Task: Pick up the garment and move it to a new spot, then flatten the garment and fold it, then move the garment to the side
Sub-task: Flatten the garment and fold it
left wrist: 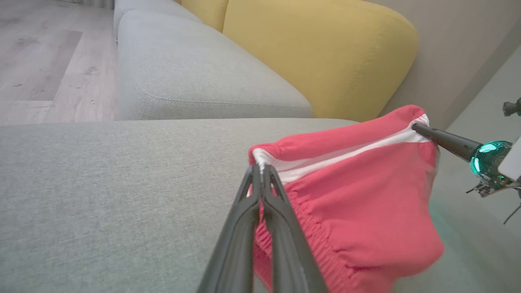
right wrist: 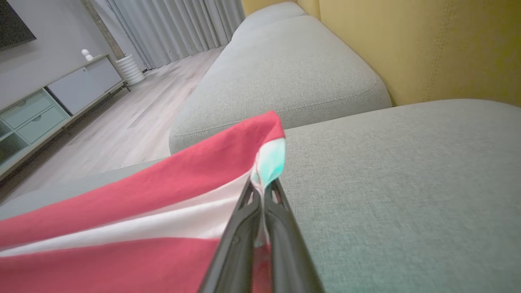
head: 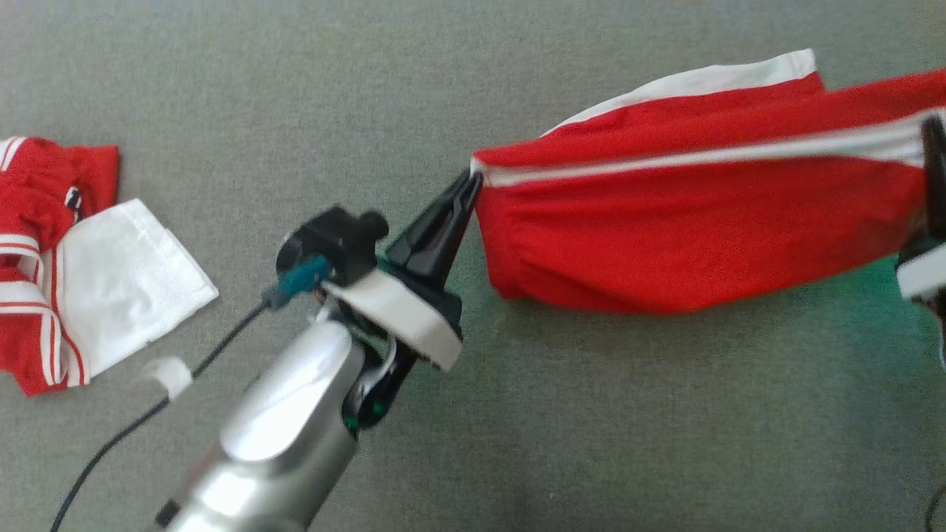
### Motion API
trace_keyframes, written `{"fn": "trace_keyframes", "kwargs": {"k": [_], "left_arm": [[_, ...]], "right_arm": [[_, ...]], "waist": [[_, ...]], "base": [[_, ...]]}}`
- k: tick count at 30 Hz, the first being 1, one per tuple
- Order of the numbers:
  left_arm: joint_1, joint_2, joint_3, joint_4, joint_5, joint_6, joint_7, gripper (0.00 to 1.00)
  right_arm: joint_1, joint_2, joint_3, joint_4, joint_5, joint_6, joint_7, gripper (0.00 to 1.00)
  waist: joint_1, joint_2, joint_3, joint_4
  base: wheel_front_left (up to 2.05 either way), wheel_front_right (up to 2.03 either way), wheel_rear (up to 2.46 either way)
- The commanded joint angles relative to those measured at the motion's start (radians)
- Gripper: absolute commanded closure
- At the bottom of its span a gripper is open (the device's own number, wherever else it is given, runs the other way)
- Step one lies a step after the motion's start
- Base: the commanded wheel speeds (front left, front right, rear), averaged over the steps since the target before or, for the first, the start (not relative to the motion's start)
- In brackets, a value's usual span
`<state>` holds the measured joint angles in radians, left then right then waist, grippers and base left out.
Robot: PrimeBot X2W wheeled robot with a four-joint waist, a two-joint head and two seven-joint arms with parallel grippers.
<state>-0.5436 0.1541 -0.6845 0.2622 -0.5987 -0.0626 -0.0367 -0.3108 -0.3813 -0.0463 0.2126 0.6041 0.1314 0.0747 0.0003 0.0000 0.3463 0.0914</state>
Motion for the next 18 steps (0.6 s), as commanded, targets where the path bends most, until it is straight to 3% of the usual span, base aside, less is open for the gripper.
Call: {"fn": "trace_keyframes", "kwargs": {"k": [1, 12, 13, 14, 15, 17, 18], "left_arm": [[-0.044, 0.006, 0.039, -0.011, 0.0, -0.004, -0.002, 1.0], [-0.178, -0.041, 0.027, 0.179, 0.008, -0.012, -0.005, 1.0], [-0.181, -0.044, 0.025, 0.191, 0.008, -0.014, -0.008, 1.0], [-0.184, -0.047, 0.023, 0.202, 0.007, -0.015, -0.014, 1.0], [-0.185, -0.049, 0.022, 0.211, 0.006, -0.016, -0.021, 0.96], [-0.182, -0.054, 0.019, 0.23, 0.005, -0.017, -0.036, 0.55], [-0.177, -0.056, 0.018, 0.24, 0.004, -0.017, -0.044, 0.19]], "right_arm": [[-0.032, -0.019, 0.015, -0.01, -0.007, -0.001, 0.01, 1.0], [-0.274, -0.022, 0.128, 0.253, -0.034, -0.001, 0.024, 1.0], [-0.286, -0.023, 0.14, 0.272, -0.03, -0.001, 0.019, 0.88], [-0.296, -0.024, 0.149, 0.289, -0.026, -0.001, 0.012, 0.48], [-0.304, -0.025, 0.157, 0.305, -0.021, -0.001, 0.002, 0.0], [-0.311, -0.027, 0.168, 0.329, -0.007, -0.001, -0.024, 0.0], [-0.308, -0.028, 0.178, 0.333, 0.002, -0.001, -0.037, 0.0]], "waist": [[-0.0003, 0.0, 0.022, 0.013], [-0.0003, 0.0, 0.081, 0.029], [-0.0003, 0.0, 0.082, 0.03], [-0.0003, 0.0, 0.083, 0.031], [-0.0003, 0.0, 0.082, 0.032], [-0.0003, 0.0, 0.074, 0.034], [-0.0003, 0.0, 0.066, 0.033]], "base": [[0.0, 0.0, 0.0], [0.0, 0.0, 0.0], [0.0, 0.0, 0.0], [0.0, 0.0, 0.0], [0.0, 0.0, 0.0], [0.0, 0.0, 0.0], [0.0, 0.0, 0.0]]}}
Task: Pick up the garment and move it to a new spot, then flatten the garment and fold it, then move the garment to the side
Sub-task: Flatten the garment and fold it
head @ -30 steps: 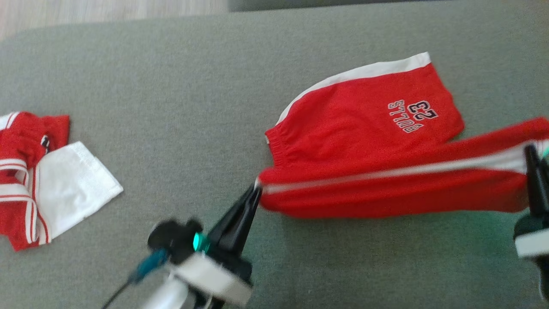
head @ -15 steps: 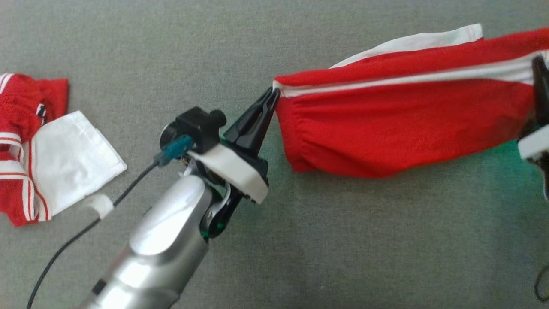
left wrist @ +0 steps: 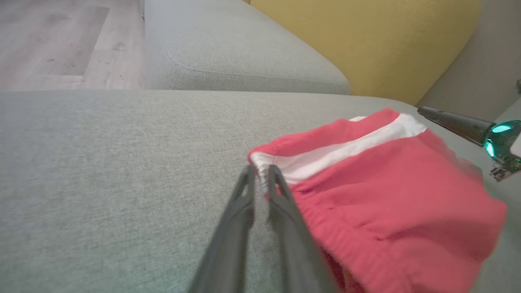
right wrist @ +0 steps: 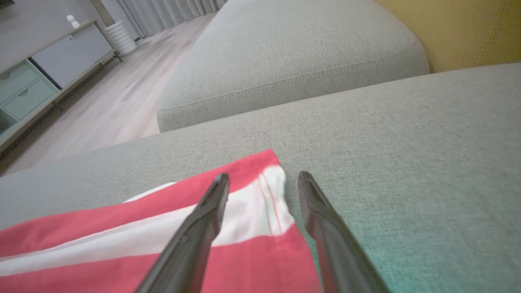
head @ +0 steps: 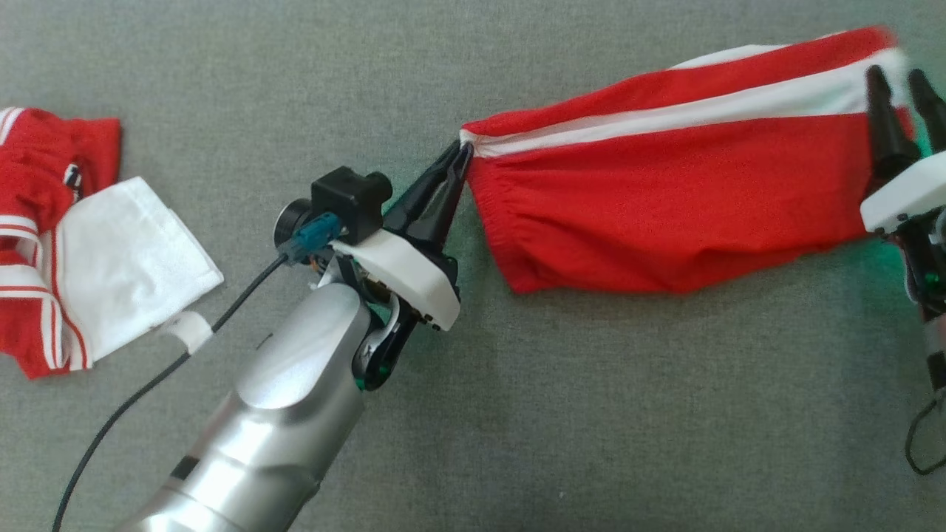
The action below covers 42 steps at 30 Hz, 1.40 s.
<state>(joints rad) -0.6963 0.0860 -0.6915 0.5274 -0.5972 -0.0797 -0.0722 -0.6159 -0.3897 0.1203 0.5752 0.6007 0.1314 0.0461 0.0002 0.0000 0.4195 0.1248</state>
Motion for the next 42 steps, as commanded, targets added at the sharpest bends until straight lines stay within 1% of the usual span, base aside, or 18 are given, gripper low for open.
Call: {"fn": "trace_keyframes", "kwargs": {"k": [1, 5, 7, 10, 12, 15, 18, 20, 21, 22, 25, 28, 31, 35, 36, 37, 38, 42], "left_arm": [[-0.017, 0.011, 0.026, -0.016, 0.0, 0.003, -0.017, 0.0], [0.027, 0.005, 0.031, 0.004, 0.006, 0.034, -0.084, 0.0], [0.061, 0.007, 0.039, 0.004, 0.021, 0.068, -0.131, 0.0], [0.126, 0.013, 0.058, -0.024, 0.059, 0.136, -0.176, 0.0], [0.181, 0.015, 0.077, -0.064, 0.088, 0.18, -0.187, 0.0], [0.278, 0.017, 0.125, -0.186, 0.16, 0.243, -0.189, 0.0], [0.385, 0.013, 0.158, -0.313, 0.239, 0.279, -0.189, 0.0], [0.445, 0.01, 0.17, -0.381, 0.29, 0.293, -0.189, 0.0], [0.496, 0.006, 0.171, -0.434, 0.33, 0.298, -0.189, 0.0], [0.496, 0.006, 0.171, -0.434, 0.33, 0.298, -0.189, 0.0], [0.551, -0.002, 0.164, -0.486, 0.371, 0.291, -0.189, 0.0], [0.576, -0.008, 0.159, -0.509, 0.397, 0.281, -0.189, 0.0], [0.582, -0.015, 0.16, -0.515, 0.411, 0.271, -0.189, 0.0], [0.577, -0.021, 0.167, -0.514, 0.422, 0.264, -0.189, 0.0], [0.577, -0.023, 0.17, -0.514, 0.423, 0.264, -0.189, 0.0], [0.577, -0.024, 0.173, -0.514, 0.424, 0.263, -0.189, 0.0], [0.578, -0.025, 0.177, -0.514, 0.424, 0.261, -0.189, 0.0], [0.58, -0.028, 0.191, -0.513, 0.427, 0.255, -0.19, 0.0]], "right_arm": [[0.006, -0.022, 0.02, -0.029, 0.018, -0.001, -0.021, 0.0], [0.083, -0.044, 0.032, -0.047, 0.081, -0.001, -0.062, 0.0], [0.136, -0.058, 0.033, -0.058, 0.106, -0.001, -0.075, 0.0], [0.206, -0.076, 0.027, -0.057, 0.124, -0.001, -0.086, 0.0], [0.232, -0.082, 0.023, -0.043, 0.119, -0.001, -0.095, 0.0], [0.245, -0.08, 0.014, -0.007, 0.11, -0.001, -0.102, 0.0], [0.24, -0.091, 0.007, 0.051, 0.078, -0.001, -0.103, 0.0], [0.229, -0.098, 0.005, 0.098, 0.053, -0.001, -0.102, 0.0], [0.21, -0.103, -0.004, 0.15, 0.032, -0.001, -0.102, 0.0], [0.21, -0.103, -0.004, 0.15, 0.032, -0.001, -0.102, 0.0], [0.177, -0.111, -0.023, 0.236, -0.001, -0.001, -0.116, 0.0], [0.142, -0.112, -0.042, 0.327, -0.025, -0.001, -0.116, 0.0], [0.112, -0.098, -0.045, 0.412, -0.035, -0.001, -0.083, 0.0], [0.095, -0.06, -0.016, 0.454, -0.008, -0.001, -0.006, 0.0], [0.093, -0.053, -0.004, 0.451, 0.003, -0.001, 0.008, 0.44], [0.094, -0.045, 0.006, 0.444, 0.017, -0.001, 0.019, 0.82], [0.095, -0.038, 0.016, 0.435, 0.032, -0.001, 0.027, 1.0], [0.096, -0.045, 0.05, 0.4, 0.065, -0.001, 0.013, 1.0]], "waist": [[-0.0002, 0.0, -0.017, -0.001], [-0.0002, 0.0, -0.069, -0.002], [-0.0002, 0.0, -0.101, 0.001], [-0.0002, 0.0, -0.145, 0.01], [-0.0002, 0.0, -0.17, 0.021], [-0.0002, 0.0, -0.198, 0.049], [-0.0002, 0.0, -0.216, 0.093], [-0.0002, 0.0, -0.225, 0.121], [-0.0002, 0.0, -0.229, 0.146], [-0.0002, 0.0, -0.229, 0.146], [-0.0002, 0.0, -0.23, 0.18], [-0.0002, 0.0, -0.225, 0.201], [-0.0002, 0.0, -0.22, 0.211], [-0.0002, 0.0, -0.216, 0.207], [-0.0002, 0.0, -0.216, 0.202], [-0.0002, 0.0, -0.218, 0.197], [-0.0002, 0.0, -0.22, 0.19], [-0.0002, 0.0, -0.227, 0.155]], "base": [[0.0, 0.0, 0.0], [0.0, 0.0, 0.0], [0.0, 0.0, 0.0], [0.0, 0.0, 0.0], [0.0, 0.0, 0.0], [0.0, 0.0, 0.0], [0.0, 0.0, 0.0], [0.0, 0.0, 0.0], [0.0, 0.0, 0.0], [0.0, 0.0, 0.0], [0.0, 0.0, 0.0], [0.0, 0.0, 0.0], [0.0, 0.0, 0.0], [0.0, 0.0, 0.0], [0.0, 0.0, 0.0], [0.0, 0.0, 0.0], [0.0, 0.0, 0.0], [0.0, 0.0, 0.0]]}}
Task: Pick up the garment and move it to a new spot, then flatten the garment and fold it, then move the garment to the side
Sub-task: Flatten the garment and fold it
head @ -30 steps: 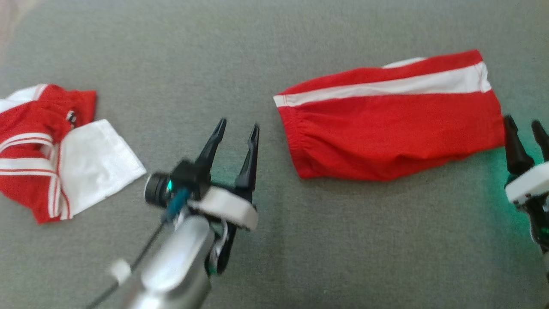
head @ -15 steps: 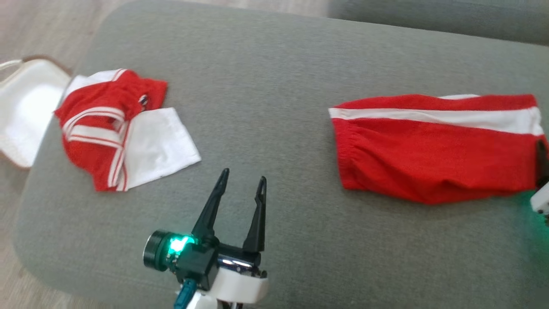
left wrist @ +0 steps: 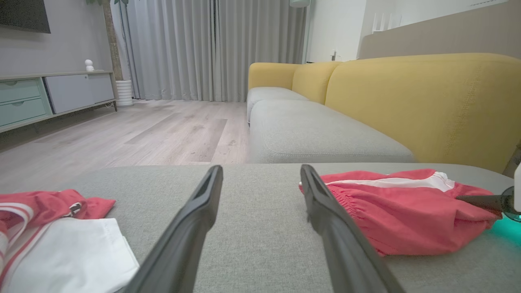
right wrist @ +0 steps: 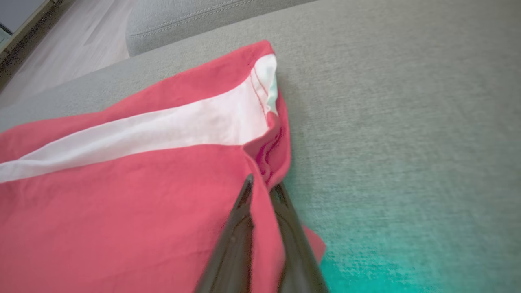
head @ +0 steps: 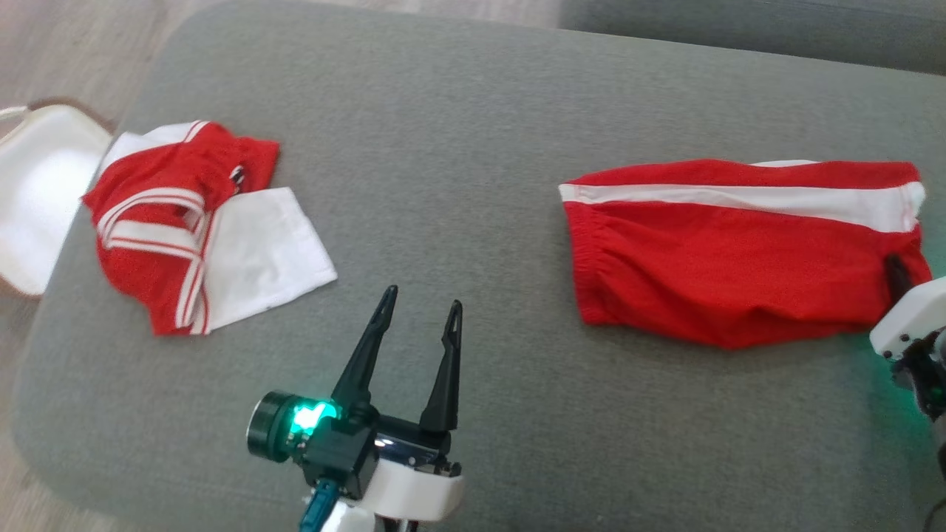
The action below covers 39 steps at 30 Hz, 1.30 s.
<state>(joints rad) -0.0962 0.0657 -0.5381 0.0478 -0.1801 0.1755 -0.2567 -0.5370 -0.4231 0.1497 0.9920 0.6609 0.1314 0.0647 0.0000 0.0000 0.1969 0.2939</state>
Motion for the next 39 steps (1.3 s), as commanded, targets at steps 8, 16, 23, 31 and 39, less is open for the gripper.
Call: {"fn": "trace_keyframes", "kwargs": {"k": [8, 16, 23, 31, 39], "left_arm": [[-0.019, -0.012, 0.056, -0.033, 0.015, -0.013, -0.005, 0.0], [-0.018, -0.014, 0.068, -0.024, 0.014, -0.028, -0.005, 0.0], [-0.018, -0.015, 0.072, -0.004, 0.007, -0.035, -0.005, 0.0], [0.005, -0.015, 0.078, 0.013, -0.01, -0.041, -0.005, 0.0], [0.013, -0.015, 0.07, 0.014, -0.032, -0.034, -0.005, 0.0]], "right_arm": [[0.002, -0.11, 0.029, -0.014, 0.018, -0.001, -0.077, 1.0], [-0.034, -0.186, 0.027, -0.042, 0.041, -0.001, -0.098, 1.0], [-0.07, -0.146, 0.087, -0.22, 0.073, -0.001, -0.12, 1.0], [-0.031, -0.07, 0.185, -0.447, 0.093, -0.001, -0.075, 1.0], [0.054, 0.072, 0.314, -0.57, 0.078, -0.001, 0.027, 0.87]], "waist": [[0.0, 0.0, -0.019, -0.1], [0.0, 0.0, -0.02, -0.165], [0.0, 0.0, -0.044, -0.183], [0.0, 0.0, -0.087, -0.171], [0.0, 0.0, -0.093, -0.141]], "base": [[0.0, 0.0, 0.0], [0.0, 0.0, 0.0], [0.0, 0.0, 0.0], [0.0, 0.0, 0.0], [0.0, 0.0, 0.0]]}}
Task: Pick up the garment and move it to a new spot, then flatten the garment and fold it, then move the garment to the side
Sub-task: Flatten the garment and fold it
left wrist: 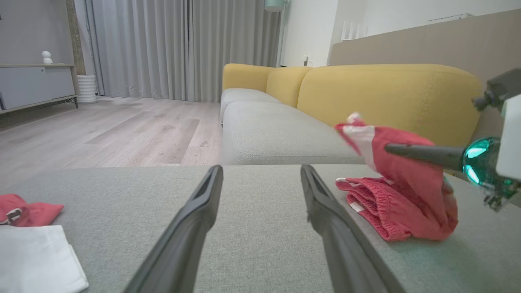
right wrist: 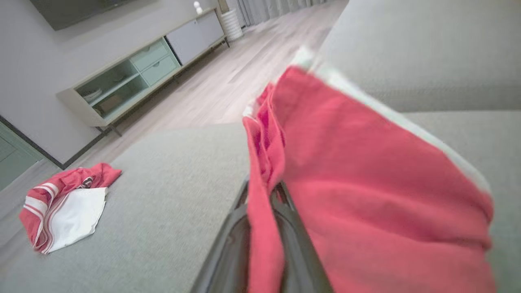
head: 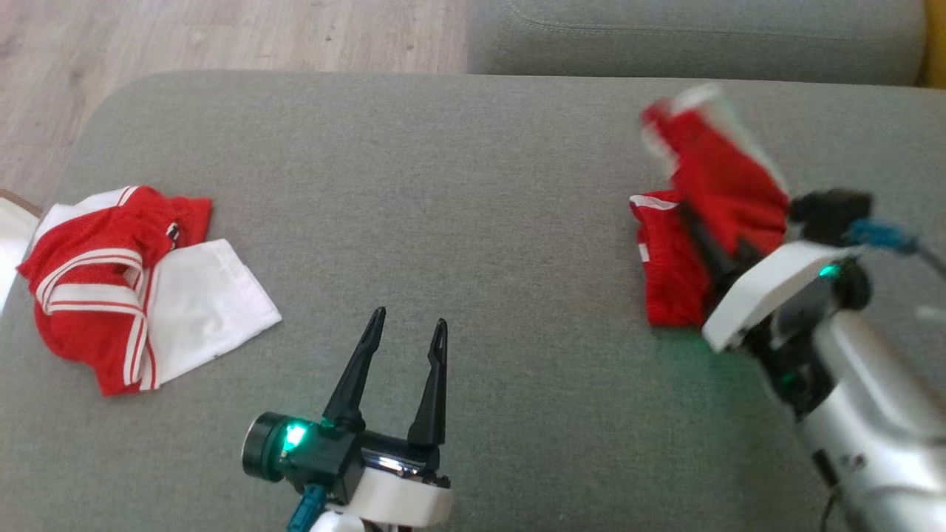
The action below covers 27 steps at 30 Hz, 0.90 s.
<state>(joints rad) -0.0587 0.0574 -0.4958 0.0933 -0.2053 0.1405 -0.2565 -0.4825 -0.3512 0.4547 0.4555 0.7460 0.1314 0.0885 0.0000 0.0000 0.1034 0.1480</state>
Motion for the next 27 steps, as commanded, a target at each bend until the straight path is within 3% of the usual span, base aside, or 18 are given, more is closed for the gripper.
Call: {"fn": "trace_keyframes", "kwargs": {"k": [1, 5, 13, 16, 21, 27], "left_arm": [[-0.025, -0.007, 0.025, -0.03, -0.01, 0.002, -0.005, 0.0], [-0.018, -0.007, 0.027, -0.025, -0.018, 0.01, -0.005, 0.0], [0.062, -0.007, 0.095, -0.048, -0.009, 0.018, -0.005, 0.0], [0.107, -0.003, 0.132, -0.065, -0.003, 0.019, -0.005, 0.0], [0.188, 0.004, 0.2, -0.105, 0.011, 0.023, -0.005, 0.0], [0.298, 0.008, 0.251, -0.135, 0.034, 0.01, -0.005, 0.0]], "right_arm": [[0.011, 0.015, 0.013, -0.034, -0.012, -0.001, 0.005, 0.0], [0.08, 0.049, -0.017, -0.07, -0.028, -0.001, -0.052, 0.0], [0.259, 0.01, -0.167, -0.157, -0.142, -0.001, -0.275, 0.0], [0.331, -0.015, -0.2, -0.176, -0.255, -0.001, -0.325, 0.0], [0.452, 0.032, -0.269, -0.199, -0.398, -0.001, -0.349, 0.0], [0.557, 0.098, -0.267, -0.226, -0.449, -0.001, -0.35, 0.0]], "waist": [[0.0, 0.0, 0.0, 0.009], [0.0, 0.0, -0.028, 0.023], [0.0, 0.0, -0.115, -0.008], [0.0, 0.0, -0.141, -0.027], [0.0, 0.0, -0.178, -0.059], [0.0, 0.0, -0.204, -0.09]], "base": [[0.0, 0.0, 0.0], [0.0, 0.0, 0.0], [0.0, 0.0, 0.0], [0.0, 0.0, 0.0], [0.0, 0.0, 0.0], [0.0, 0.0, 0.0]]}}
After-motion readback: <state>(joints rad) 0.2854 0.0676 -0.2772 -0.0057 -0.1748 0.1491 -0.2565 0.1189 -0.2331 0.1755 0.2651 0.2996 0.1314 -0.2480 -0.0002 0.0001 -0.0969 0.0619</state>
